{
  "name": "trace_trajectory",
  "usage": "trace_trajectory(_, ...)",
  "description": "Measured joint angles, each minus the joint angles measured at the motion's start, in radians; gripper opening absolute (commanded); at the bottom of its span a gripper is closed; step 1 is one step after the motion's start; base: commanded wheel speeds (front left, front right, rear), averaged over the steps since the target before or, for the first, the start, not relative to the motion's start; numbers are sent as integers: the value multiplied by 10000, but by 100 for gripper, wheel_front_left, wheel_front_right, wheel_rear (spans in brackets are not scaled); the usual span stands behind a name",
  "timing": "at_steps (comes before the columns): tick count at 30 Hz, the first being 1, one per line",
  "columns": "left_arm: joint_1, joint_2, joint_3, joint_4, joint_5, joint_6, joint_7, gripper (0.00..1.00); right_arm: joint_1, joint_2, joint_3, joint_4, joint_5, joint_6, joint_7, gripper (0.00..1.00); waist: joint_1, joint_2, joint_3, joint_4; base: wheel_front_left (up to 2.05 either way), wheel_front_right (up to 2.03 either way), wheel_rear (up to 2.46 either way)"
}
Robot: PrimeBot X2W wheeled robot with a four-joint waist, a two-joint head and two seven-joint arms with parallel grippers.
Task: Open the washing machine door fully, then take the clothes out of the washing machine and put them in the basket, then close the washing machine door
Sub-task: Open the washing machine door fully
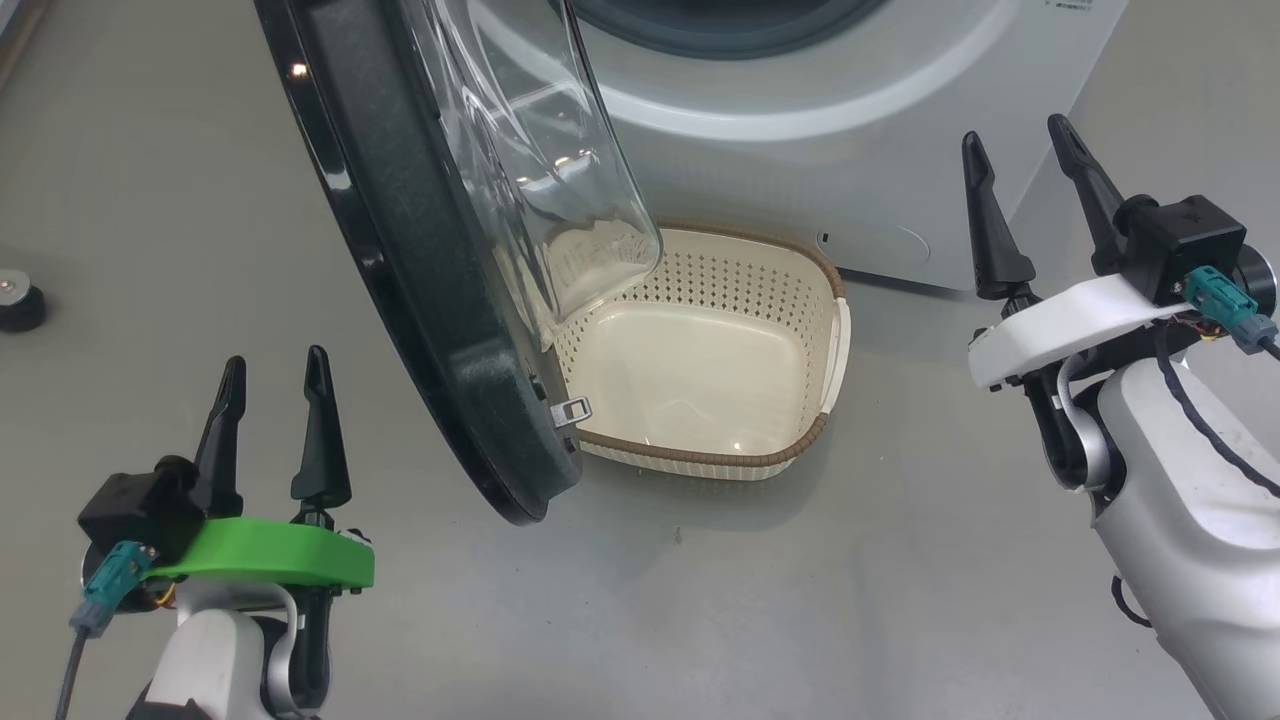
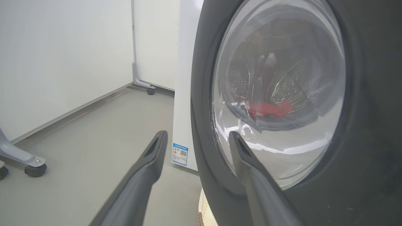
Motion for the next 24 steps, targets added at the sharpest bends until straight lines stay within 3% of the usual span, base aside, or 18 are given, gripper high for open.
trace_trajectory(4,6,0,36,-8,40,-33,0,100,179,125,-146,-376,-550,-339,2,100,0,0,-5,-3,0,0,0)
trace_trajectory(24,8,0,58,-17,113,-75,0,100,1708,529,-403,-627,-2075,-663,2,100,0,0,-65,-103,0,0,0)
